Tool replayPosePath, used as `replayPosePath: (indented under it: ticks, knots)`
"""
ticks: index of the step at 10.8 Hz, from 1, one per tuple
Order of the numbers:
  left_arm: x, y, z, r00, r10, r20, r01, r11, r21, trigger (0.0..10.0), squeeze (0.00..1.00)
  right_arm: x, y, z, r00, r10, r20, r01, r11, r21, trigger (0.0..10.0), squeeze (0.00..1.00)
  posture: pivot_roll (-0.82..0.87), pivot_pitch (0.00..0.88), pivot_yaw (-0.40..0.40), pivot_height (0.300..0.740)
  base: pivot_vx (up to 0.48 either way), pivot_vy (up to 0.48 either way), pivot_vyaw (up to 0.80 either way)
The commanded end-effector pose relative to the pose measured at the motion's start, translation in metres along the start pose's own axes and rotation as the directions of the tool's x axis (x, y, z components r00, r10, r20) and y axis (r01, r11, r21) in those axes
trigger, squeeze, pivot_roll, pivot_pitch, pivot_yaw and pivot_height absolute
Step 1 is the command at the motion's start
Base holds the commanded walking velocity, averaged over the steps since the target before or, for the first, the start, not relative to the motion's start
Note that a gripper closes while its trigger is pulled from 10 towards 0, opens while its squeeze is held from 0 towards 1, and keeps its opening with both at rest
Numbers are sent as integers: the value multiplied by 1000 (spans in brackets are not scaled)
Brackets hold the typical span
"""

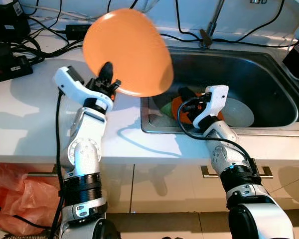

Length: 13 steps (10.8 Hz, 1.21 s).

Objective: Kitchen organization

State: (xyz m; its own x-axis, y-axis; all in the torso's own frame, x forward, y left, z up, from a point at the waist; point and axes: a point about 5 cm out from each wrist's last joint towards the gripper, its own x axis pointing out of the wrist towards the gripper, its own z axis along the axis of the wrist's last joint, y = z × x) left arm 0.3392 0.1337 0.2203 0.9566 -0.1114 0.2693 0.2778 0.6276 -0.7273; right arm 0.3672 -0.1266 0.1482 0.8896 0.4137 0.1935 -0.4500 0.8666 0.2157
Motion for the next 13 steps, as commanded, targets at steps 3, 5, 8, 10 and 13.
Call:
replayPosePath:
  ticks: [3,5,8,10,13]
  knots:
    - [13,-36,-1,992,-106,70,111,992,-67,10000,0,-3,-8,3,999,-32,24,29,992,122,10000,1000,88,84,-72,740,0,0,0]
    - [13,-34,3,991,-106,87,110,993,-43,10000,0,-3,-14,8,996,-64,57,52,980,190,10000,1000,89,81,-72,740,0,0,0]
    - [11,-28,9,989,-122,82,122,992,0,10000,0,-3,-19,15,992,-83,96,55,961,272,10000,1000,89,75,-72,740,0,0,0]
    - [9,-25,9,987,-152,49,150,988,45,10000,0,-4,-19,21,988,-55,142,-2,927,375,10000,1000,88,71,-71,740,0,0,0]
    - [8,-28,4,984,-177,17,176,983,46,10000,0,-3,-18,24,985,-51,163,-23,905,426,10000,1000,91,75,-76,740,0,0,0]
